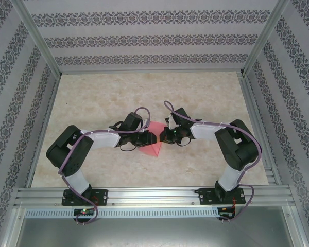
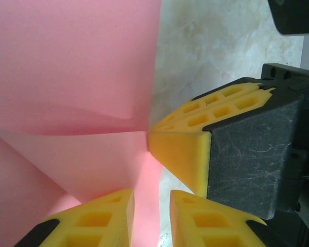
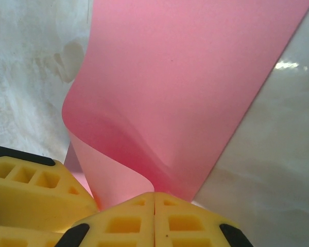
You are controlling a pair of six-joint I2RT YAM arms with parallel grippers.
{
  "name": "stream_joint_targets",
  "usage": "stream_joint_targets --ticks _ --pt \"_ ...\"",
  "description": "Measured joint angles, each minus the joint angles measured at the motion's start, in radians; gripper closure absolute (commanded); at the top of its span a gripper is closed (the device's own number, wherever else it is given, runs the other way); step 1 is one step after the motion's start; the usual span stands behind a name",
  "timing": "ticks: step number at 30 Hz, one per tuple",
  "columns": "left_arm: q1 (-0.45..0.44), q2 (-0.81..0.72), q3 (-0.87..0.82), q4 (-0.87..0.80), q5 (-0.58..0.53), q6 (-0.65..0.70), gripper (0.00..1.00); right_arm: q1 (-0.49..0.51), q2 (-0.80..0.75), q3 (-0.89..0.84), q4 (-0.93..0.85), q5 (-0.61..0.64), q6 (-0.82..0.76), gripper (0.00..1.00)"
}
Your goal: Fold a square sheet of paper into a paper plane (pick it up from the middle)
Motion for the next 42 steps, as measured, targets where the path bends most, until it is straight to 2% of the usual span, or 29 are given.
stream_joint_targets --ticks 42 --pt "0.000 0.042 0.002 -0.019 -0.005 0.001 0.76 0.000 0.045 0.014 0.000 0.014 -0.008 0.92"
